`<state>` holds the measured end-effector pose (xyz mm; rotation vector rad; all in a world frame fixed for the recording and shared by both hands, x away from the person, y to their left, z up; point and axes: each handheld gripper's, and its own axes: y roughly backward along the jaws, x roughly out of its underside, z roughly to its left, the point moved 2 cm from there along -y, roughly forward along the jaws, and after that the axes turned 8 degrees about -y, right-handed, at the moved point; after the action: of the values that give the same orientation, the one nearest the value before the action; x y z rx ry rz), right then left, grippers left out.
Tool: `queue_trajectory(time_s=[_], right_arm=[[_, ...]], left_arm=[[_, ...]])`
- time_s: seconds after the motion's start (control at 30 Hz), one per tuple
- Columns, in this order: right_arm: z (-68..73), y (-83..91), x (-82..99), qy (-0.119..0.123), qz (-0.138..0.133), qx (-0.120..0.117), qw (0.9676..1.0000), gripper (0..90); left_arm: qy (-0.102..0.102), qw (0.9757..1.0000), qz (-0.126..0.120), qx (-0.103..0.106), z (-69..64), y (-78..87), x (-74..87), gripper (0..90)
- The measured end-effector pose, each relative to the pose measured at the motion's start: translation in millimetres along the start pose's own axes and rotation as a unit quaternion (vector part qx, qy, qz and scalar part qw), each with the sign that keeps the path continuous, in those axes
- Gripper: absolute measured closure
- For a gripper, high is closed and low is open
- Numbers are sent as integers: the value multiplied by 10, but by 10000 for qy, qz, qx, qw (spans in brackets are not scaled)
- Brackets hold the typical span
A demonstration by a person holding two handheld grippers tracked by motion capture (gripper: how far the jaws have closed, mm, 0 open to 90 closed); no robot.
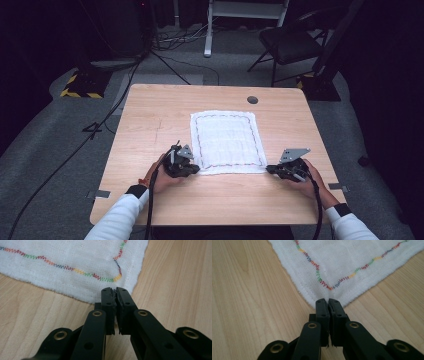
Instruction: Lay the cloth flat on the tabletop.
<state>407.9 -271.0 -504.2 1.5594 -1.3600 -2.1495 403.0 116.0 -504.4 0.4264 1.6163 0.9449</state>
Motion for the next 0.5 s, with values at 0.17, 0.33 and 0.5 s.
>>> queue_trajectory(time_s=[0.17, 0.33, 0.5], right_arm=[[47, 65, 72, -36, 1, -19, 10000, 878], [123, 132, 151, -31, -29, -62, 10000, 878], [218, 188, 204, -35, -49, -137, 9999, 877]], left_arm=[[-119, 9998, 30, 137, -104, 7, 1, 858], [-220, 9995, 26, 207, -215, 39, 24, 859], [-267, 9994, 20, 219, -314, 85, 67, 857]])
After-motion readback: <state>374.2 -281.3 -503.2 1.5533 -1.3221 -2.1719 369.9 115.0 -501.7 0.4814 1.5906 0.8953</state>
